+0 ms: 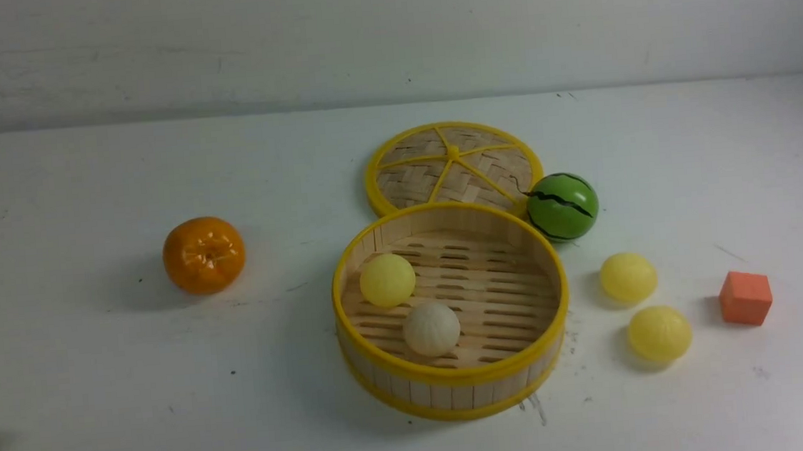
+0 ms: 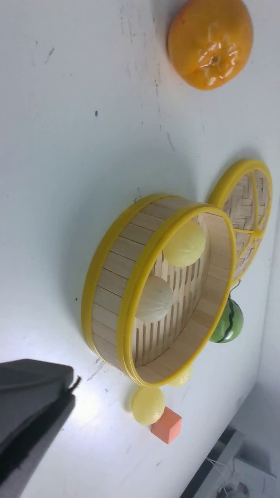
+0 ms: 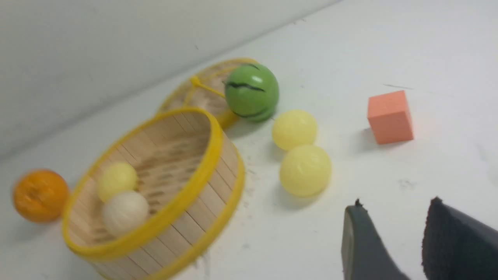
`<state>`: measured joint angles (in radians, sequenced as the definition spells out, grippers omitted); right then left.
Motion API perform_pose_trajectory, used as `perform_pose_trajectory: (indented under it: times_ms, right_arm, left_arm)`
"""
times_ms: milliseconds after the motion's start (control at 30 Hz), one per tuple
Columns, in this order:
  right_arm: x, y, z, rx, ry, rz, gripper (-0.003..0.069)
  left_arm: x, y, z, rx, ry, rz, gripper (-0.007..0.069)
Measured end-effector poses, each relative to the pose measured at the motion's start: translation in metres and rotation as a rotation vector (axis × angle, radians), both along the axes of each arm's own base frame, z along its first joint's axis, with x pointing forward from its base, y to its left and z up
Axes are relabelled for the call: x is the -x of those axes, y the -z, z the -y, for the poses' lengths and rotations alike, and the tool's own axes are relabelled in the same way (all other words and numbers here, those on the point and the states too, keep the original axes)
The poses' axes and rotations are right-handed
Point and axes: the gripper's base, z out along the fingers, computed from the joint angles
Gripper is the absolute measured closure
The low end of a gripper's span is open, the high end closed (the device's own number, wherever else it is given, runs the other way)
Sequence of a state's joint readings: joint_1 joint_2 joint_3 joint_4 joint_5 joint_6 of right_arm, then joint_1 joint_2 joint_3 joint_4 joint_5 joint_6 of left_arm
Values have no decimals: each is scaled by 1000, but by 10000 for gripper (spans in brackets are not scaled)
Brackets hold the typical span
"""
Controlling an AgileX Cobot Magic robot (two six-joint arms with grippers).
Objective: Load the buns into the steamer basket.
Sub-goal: Use the right arm to grab a steamed stuffed bun
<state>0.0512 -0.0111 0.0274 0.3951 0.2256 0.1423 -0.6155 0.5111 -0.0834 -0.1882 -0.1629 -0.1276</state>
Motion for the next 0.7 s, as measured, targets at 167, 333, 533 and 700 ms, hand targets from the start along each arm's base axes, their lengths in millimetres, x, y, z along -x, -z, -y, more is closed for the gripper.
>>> perform_pose_trajectory:
  times_ms: [167,333,533,700]
  right_arm:
    - [-1,-13,3,-166,49,111,419]
    - [-3,-49,-3,-147,-20,48,419]
    - [-63,-123,-21,247,-317,-465,419]
    - [-147,-117,-30,290,-470,-840,438]
  left_arm:
    - [0,2,0,-8,2,-13,638]
    - [1,2,0,-10,3,-16,638]
    - [1,3,0,-12,3,-19,638]
    - [1,3,0,-12,3,-19,638]
